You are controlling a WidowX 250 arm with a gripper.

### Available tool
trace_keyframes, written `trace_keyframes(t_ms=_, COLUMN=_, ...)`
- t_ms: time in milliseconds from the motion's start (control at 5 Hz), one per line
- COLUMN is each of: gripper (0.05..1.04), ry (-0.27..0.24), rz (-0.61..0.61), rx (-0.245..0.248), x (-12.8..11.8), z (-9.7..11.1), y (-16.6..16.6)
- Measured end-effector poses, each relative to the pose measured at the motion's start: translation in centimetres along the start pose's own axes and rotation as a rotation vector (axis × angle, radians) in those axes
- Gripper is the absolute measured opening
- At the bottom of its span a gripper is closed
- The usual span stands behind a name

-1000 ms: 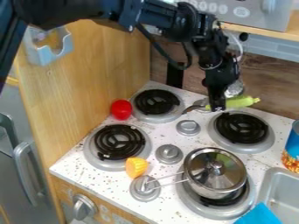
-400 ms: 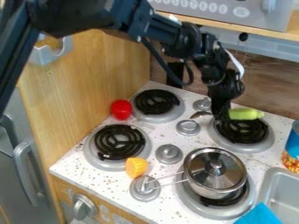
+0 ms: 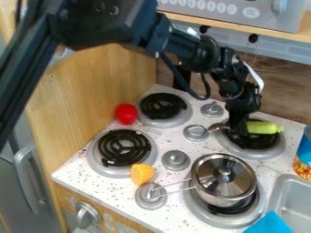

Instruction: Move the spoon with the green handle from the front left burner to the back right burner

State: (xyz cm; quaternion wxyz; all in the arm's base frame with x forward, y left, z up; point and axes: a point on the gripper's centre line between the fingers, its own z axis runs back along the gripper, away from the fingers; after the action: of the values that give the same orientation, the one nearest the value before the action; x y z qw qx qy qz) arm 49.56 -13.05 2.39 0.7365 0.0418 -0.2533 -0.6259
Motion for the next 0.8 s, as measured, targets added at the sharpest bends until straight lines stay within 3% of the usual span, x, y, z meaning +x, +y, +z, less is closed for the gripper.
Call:
trace_keyframes(t_ms=200, gripper=0.401, ry=-0.012, rz=-0.013, rx=-0.006, x=0.7, z=-0.7, y=0.2)
trace_keyframes(t_ms=400, gripper=0.462, ry=-0.014, rz=-0.014, rx=-0.021, x=0.8, z=-1.3, y=0.1)
trace_keyframes(t_ms=800, gripper=0.967, ry=0.002, rz=0.004, rx=-0.029, x=1.1, z=-1.6, y=0.6)
